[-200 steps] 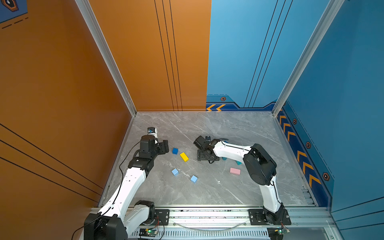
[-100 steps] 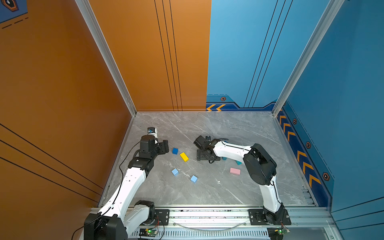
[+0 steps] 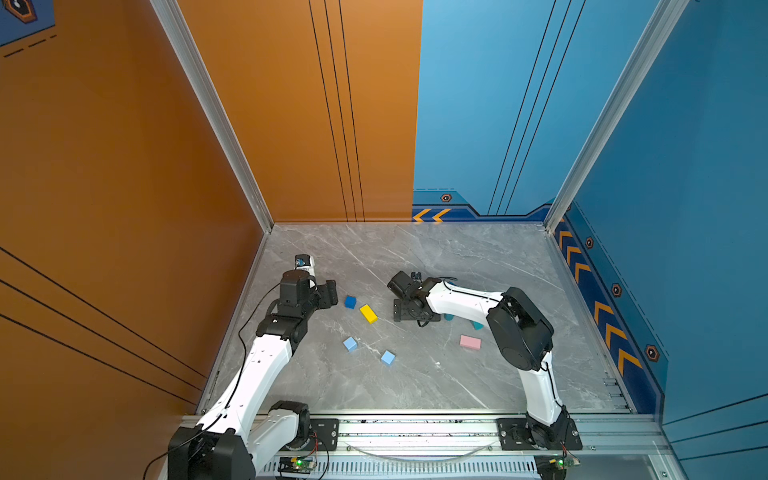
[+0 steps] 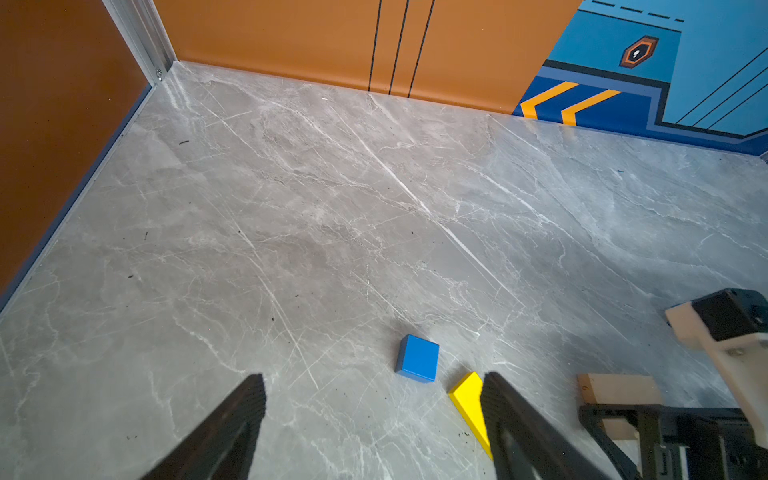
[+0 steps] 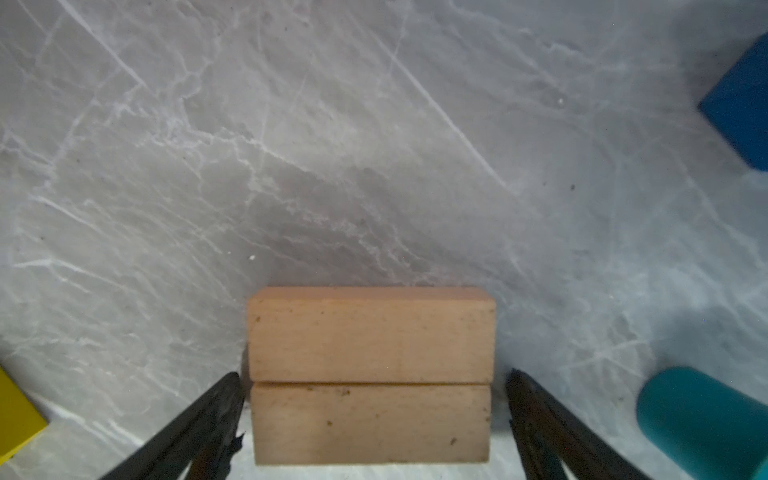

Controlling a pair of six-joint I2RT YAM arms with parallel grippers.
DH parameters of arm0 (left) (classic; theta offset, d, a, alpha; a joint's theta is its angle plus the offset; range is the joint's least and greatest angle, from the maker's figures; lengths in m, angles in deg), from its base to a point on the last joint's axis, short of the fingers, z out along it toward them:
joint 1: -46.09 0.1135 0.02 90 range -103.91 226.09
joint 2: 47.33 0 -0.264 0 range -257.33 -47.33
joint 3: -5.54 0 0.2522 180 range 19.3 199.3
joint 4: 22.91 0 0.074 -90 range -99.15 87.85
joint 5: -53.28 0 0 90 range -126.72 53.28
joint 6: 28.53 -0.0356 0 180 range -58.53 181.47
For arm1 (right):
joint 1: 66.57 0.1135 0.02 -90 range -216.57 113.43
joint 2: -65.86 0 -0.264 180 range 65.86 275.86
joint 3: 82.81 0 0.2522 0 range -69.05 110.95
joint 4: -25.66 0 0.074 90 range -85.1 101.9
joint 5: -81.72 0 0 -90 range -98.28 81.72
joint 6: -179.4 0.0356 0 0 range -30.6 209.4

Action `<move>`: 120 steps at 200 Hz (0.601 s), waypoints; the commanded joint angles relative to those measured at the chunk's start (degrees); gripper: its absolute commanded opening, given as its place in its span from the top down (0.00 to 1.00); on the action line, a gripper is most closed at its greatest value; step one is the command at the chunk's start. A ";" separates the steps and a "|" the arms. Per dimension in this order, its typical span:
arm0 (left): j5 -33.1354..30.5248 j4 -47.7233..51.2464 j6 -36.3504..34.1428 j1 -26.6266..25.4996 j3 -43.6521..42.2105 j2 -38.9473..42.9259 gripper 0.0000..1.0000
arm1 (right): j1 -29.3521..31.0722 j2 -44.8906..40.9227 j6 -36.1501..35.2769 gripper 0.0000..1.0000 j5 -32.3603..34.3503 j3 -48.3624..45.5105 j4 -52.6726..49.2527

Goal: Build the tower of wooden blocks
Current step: 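Hold the stacked wood block steady, then open the right gripper, then lift the right gripper off the wood stack and move it toward the pink block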

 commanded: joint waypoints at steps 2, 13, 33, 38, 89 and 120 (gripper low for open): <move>0.17 0.58 -1.19 0.61 0.38 0.16 0.17 | 0.48 -2.59 0.42 0.00 -0.99 0.47 -0.65; 0.17 0.67 -1.20 0.59 0.38 0.19 0.17 | 0.56 -2.78 0.26 0.00 -0.84 0.60 -0.81; 0.18 0.65 -1.19 0.64 0.38 0.17 0.17 | 0.79 -3.05 0.03 0.00 -0.09 1.15 -1.60; 0.17 0.67 -1.20 0.67 0.35 0.15 0.17 | 0.83 -3.05 -0.08 0.00 0.20 1.24 -1.98; 0.19 0.98 -1.17 0.67 0.39 0.51 0.17 | 1.36 -3.91 -0.46 0.00 2.88 2.30 -4.42; 0.26 1.09 -1.15 0.64 0.42 0.64 0.17 | 1.72 -5.05 -0.54 0.00 4.33 2.29 -5.52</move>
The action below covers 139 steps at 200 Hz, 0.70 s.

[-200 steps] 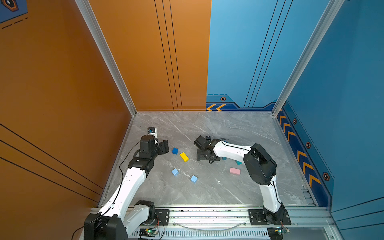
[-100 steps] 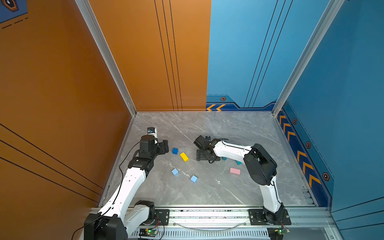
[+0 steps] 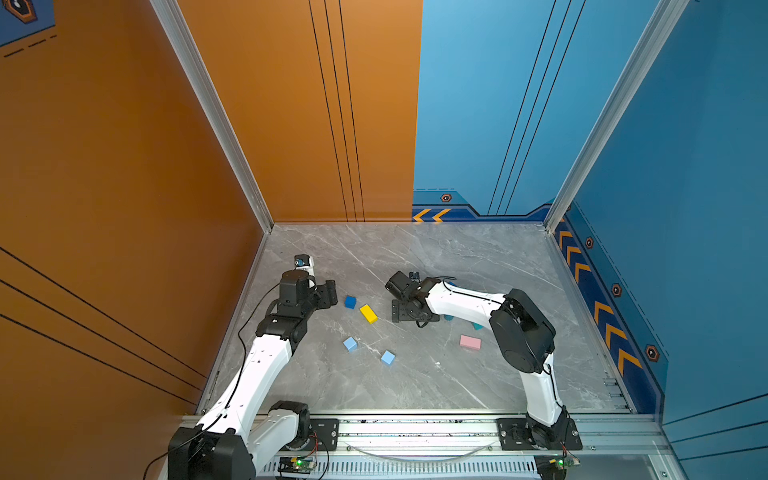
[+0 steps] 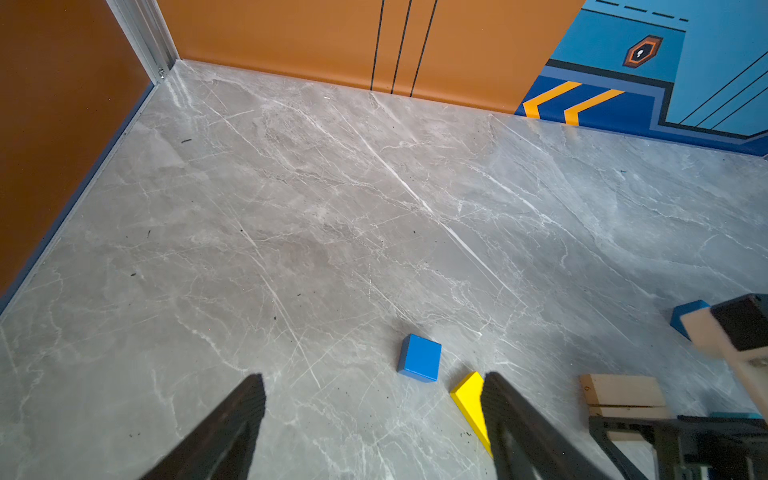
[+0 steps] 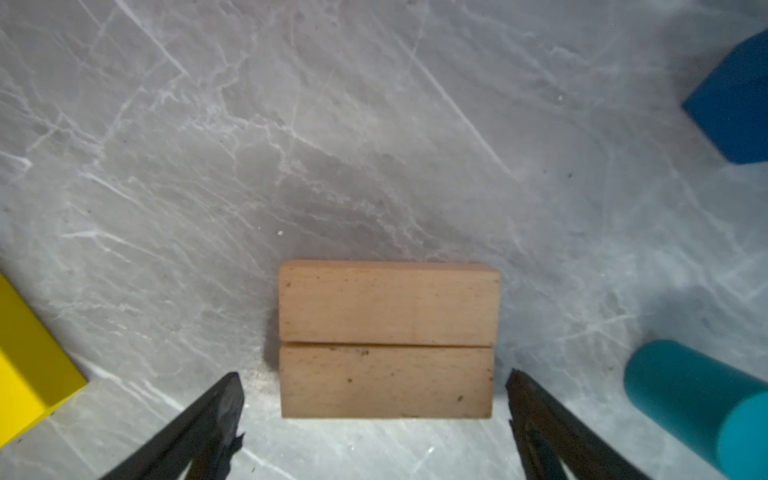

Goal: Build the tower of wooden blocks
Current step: 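Lift the right gripper off the wood stack and move it toward the pink block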

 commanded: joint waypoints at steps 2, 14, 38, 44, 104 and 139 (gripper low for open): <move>0.26 0.89 -1.18 0.43 0.39 0.65 0.17 | 0.47 -3.51 -0.39 0.00 2.97 1.57 -3.36; 0.27 1.04 -1.11 0.46 0.38 0.75 0.17 | 0.62 -4.17 -0.52 0.00 3.25 1.59 -3.65; 0.33 1.13 -1.11 0.47 0.38 0.92 0.17 | 1.17 -5.93 -0.88 0.00 3.63 1.58 -4.26; 0.26 1.13 -1.11 0.47 0.38 0.98 0.17 | 1.44 -6.57 -0.95 0.00 3.64 1.59 -4.43; 1.35 1.32 -0.45 0.47 0.73 1.43 0.17 | 1.86 -16.97 -5.18 0.00 3.59 -2.02 -6.92; 2.26 1.45 0.21 0.37 1.24 1.36 0.18 | -0.36 -26.10 -6.75 0.00 3.70 -9.44 -9.41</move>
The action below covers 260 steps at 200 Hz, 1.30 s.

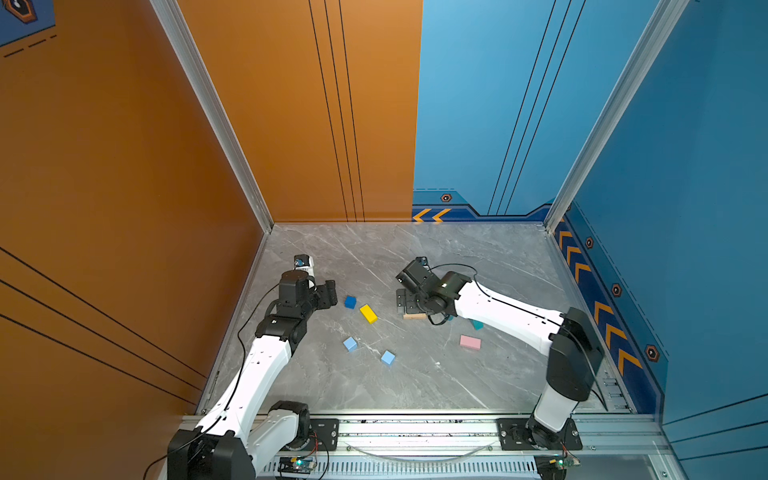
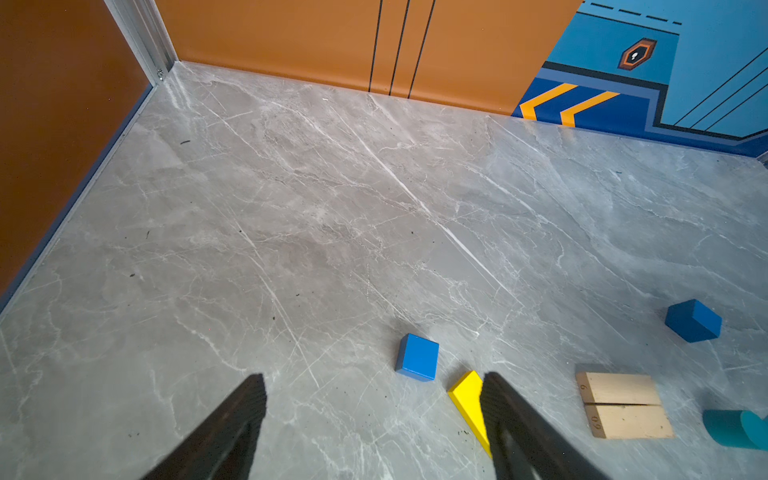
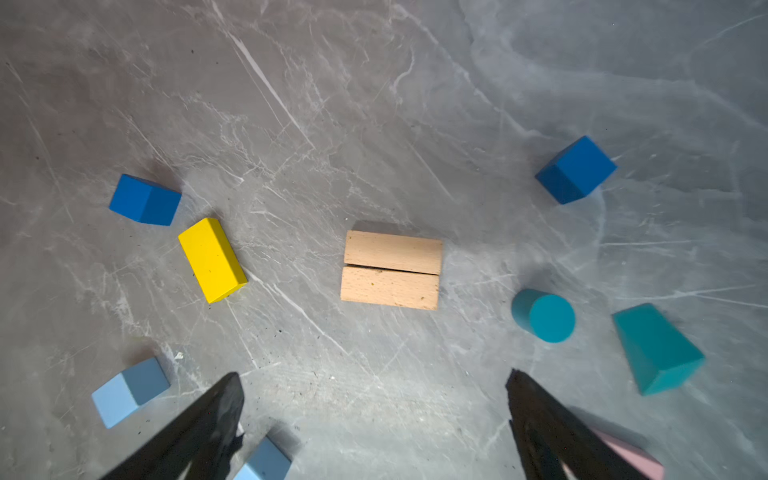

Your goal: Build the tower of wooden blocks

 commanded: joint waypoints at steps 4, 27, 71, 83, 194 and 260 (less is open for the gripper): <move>1.83 1.22 0.23 0.33 1.30 0.85 0.18 | -2.19 -6.98 -2.32 0.00 1.90 -6.18 -5.15; 2.39 1.40 0.77 0.06 1.77 0.55 0.18 | -4.52 -13.75 -1.94 0.05 1.46 -13.24 -5.33; 3.39 0.96 2.42 -2.36 3.67 -1.20 0.20 | -8.88 -24.18 -1.61 0.35 0.43 -24.29 -4.66; 2.89 0.97 2.51 -3.63 4.45 -1.93 0.20 | -10.79 -26.27 -1.68 0.48 -0.43 -26.93 -3.68; -6.50 4.47 2.01 -16.00 12.67 -10.29 0.21 | -20.48 -28.72 -4.32 1.00 -9.22 -40.55 7.76; -8.75 5.00 1.65 -19.63 16.75 -15.50 0.21 | -22.52 -22.29 -5.29 1.00 -12.54 -41.11 12.92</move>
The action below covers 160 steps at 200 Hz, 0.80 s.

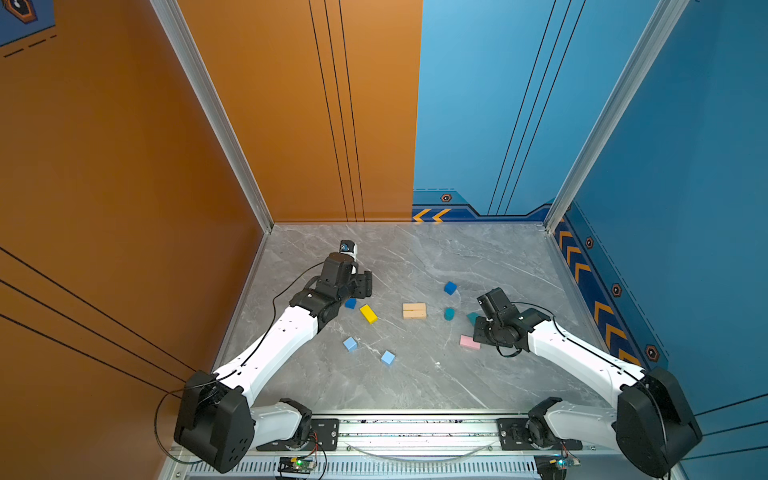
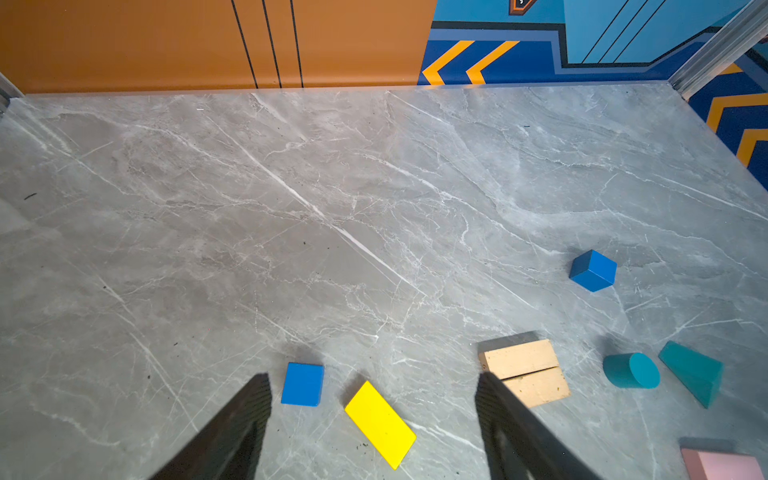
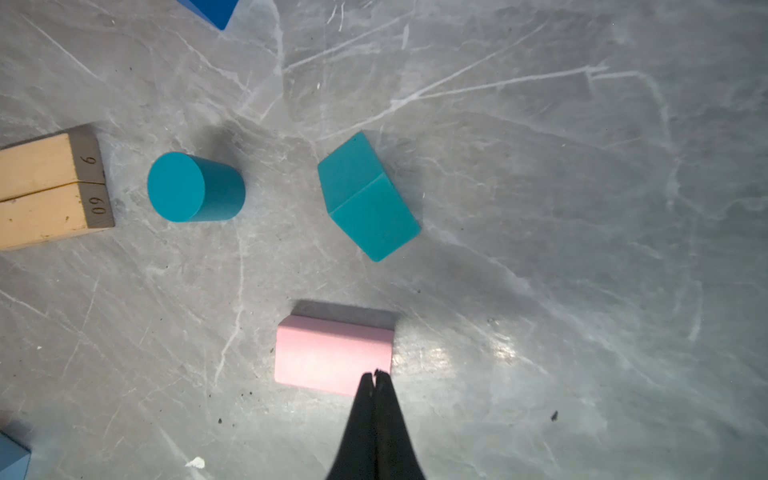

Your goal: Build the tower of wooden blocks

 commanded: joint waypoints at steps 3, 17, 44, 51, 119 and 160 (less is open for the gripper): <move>-2.16 1.13 -0.37 -1.10 2.35 -0.99 0.21 | -0.50 2.85 -1.29 1.00 -1.98 -0.45 3.10; -2.49 1.05 -0.53 -1.38 2.54 -1.19 0.21 | -0.66 4.27 -1.44 1.00 -2.27 -0.23 3.82; -2.95 1.05 -0.93 -1.40 2.45 -1.36 0.21 | -0.77 6.24 -1.55 1.00 -2.70 -0.01 4.66; -3.00 1.04 -0.88 -1.44 2.39 -1.42 0.21 | -0.83 6.71 -1.51 1.00 -2.80 -0.12 4.84; -3.08 0.87 -1.14 -1.48 2.41 -1.78 0.21 | -0.85 7.12 -1.29 1.00 -3.11 -0.28 4.95; -3.09 0.74 -1.22 -1.48 2.45 -1.88 0.21 | -0.78 7.06 -1.20 1.00 -3.20 -0.28 4.78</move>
